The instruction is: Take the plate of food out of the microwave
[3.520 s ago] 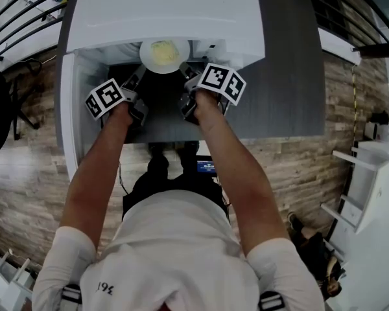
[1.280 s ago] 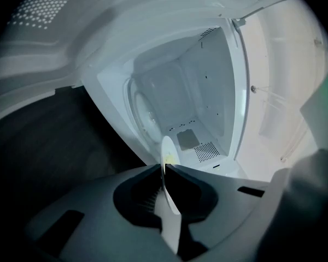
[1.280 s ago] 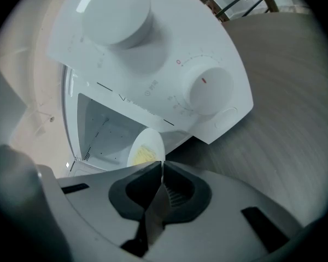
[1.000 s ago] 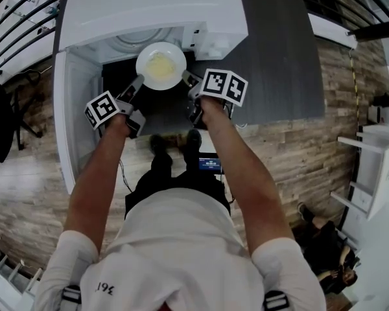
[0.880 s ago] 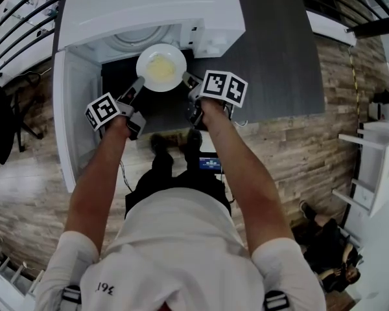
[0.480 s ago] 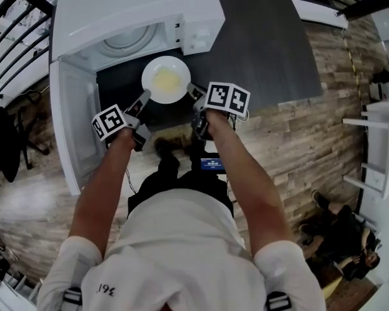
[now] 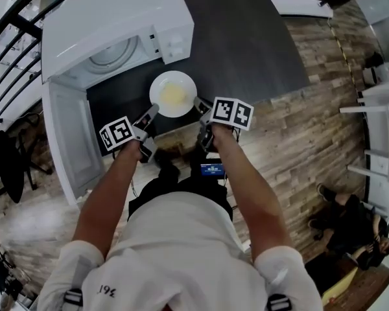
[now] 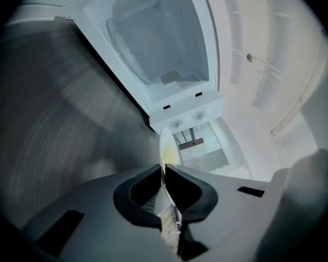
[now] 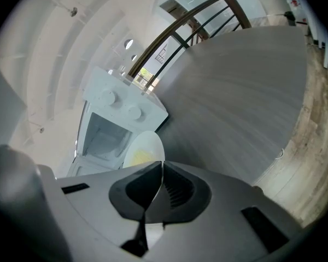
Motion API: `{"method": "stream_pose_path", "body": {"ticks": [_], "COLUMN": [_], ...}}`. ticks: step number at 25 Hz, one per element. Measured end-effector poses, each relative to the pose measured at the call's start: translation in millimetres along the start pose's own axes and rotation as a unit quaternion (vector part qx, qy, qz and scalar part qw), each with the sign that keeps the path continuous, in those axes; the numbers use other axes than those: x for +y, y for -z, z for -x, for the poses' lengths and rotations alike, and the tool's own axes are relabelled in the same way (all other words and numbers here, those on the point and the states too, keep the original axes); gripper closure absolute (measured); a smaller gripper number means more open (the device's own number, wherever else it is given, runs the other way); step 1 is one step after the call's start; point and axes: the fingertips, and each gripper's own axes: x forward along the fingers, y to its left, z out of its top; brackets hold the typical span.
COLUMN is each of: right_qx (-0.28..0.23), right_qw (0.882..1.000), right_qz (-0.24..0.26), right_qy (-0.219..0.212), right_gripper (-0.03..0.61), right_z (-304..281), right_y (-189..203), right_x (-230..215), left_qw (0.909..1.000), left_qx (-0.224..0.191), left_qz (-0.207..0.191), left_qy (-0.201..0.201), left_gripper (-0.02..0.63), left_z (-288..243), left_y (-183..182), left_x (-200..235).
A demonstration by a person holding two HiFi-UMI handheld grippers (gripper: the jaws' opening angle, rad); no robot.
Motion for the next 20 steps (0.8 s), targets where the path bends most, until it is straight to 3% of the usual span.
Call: {"method": "stream_pose_path", "body": {"ticks": [3,12,16,20], "right_qx": [-0.007,-0.032,-0.04,-0.046], "right_qw": [1.0,0.999,0.998,0.998], "right_qz": [-0.004,-0.021,-0.027,-0.032], "right_qy": [0.005,0.02,0.026,0.032], "right_gripper": [0.566,0.566,0.566,0.568], "right_z": [15,58,75,88], "right_y": [-9,-54,-80,-109], "right_x": [-17,-72,-97,-127], "left_qw": [0.9999,0.9981,0.9977,0.9964], "left_qx": [0.011,0.05,0.063,0.077], "left_qz": [0.004,-0.034,-0.02,-0.034], "left_qy": [0.006,0.008,0.018,0.015], "left_gripper": [0.586,0.586,0.586,0.586], "left_z": [-18,-87,-123,-164], "left_y": [14,43,56,65], "left_x": [-11,-40,-59,-69]}}
